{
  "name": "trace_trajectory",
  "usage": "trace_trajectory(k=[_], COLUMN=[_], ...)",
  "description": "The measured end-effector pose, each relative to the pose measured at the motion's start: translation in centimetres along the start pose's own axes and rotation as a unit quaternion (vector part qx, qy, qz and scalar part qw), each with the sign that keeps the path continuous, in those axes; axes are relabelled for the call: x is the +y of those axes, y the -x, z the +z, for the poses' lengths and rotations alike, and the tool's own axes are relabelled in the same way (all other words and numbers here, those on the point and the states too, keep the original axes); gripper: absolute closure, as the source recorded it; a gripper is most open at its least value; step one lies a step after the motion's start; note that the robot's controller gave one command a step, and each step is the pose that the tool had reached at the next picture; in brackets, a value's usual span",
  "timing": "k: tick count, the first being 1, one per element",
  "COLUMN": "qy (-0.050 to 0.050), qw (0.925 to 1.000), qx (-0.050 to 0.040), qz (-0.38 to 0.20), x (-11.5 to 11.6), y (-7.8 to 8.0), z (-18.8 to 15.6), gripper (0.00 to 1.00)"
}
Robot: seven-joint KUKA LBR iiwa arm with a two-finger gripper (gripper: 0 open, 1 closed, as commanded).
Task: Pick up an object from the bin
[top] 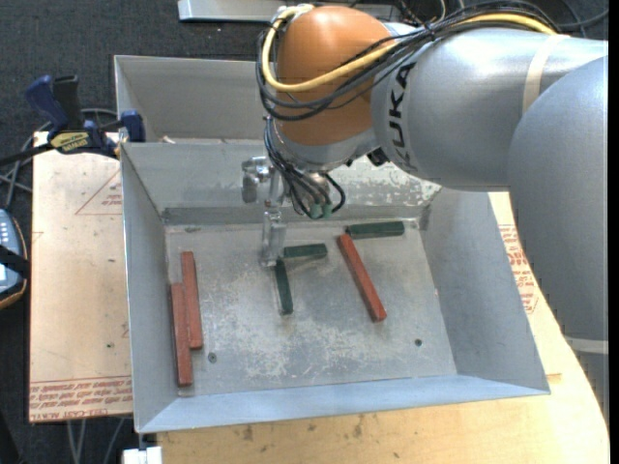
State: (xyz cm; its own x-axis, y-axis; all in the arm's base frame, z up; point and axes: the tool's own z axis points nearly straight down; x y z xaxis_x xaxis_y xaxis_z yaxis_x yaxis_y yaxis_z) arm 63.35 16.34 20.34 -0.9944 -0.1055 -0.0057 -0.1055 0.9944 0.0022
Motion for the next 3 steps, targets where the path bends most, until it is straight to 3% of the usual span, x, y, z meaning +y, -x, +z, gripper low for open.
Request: trace_trajectory(k=[1, 2, 3], qy=[0.000, 0.000, 0.000], qw=[0.9952, 0.9952, 0.9952], qx=[0.0024, 0.0021, 0.0021], qz=[-0.098, -0.098, -0.098], x=[-3.18, -3.16, -3.16], y=[0.48, 0.50, 0.50], z=[10.27, 10.24, 10.24], gripper=[1.00, 0.00, 0.00])
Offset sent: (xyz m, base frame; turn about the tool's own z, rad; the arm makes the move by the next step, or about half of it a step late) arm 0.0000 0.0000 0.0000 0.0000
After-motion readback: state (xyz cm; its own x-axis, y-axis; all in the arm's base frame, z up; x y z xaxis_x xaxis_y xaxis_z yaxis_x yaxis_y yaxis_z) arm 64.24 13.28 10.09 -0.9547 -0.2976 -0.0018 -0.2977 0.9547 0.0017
